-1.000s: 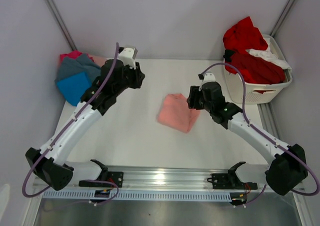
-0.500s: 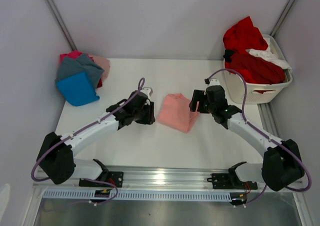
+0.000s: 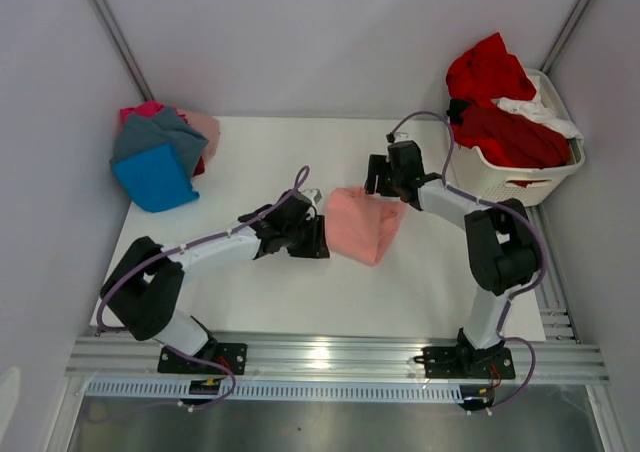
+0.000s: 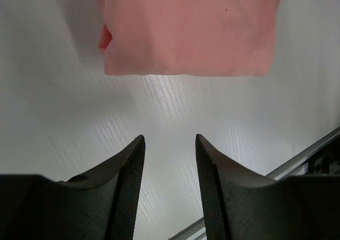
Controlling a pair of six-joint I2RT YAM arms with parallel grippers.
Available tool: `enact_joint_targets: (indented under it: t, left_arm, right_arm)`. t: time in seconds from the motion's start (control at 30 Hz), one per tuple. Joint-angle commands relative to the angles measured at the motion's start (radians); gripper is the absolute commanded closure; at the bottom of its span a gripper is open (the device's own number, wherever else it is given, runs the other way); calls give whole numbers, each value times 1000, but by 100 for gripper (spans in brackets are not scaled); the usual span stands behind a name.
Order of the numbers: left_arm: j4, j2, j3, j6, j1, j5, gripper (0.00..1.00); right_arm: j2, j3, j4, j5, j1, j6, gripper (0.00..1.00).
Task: Fold and stack the t-shirts
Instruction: Smooth out wrinkles on the folded tshirt
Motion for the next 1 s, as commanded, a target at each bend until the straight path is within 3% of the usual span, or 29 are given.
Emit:
enact_joint_targets:
  t: [0.0, 0.2, 0.5, 0.77, 0.97]
  left_arm:
    - [115, 25, -12, -45, -7, 77, 53]
    - [146, 103, -12, -49, -15, 109, 54]
    - [14, 278, 159, 5, -15, 91, 64]
    - [-164, 420, 377, 74, -1, -21, 67]
    - [-231, 417, 437, 94, 141, -108, 67]
  right_arm:
    - [79, 108, 15, 6, -2, -49, 29]
    - [157, 151, -45, 20, -5, -57, 32]
    - [102, -32, 7, 18, 61, 17, 47]
    - [-68, -222, -38, 3, 67, 43, 56]
    - [-226, -364, -91, -123, 84, 103, 56]
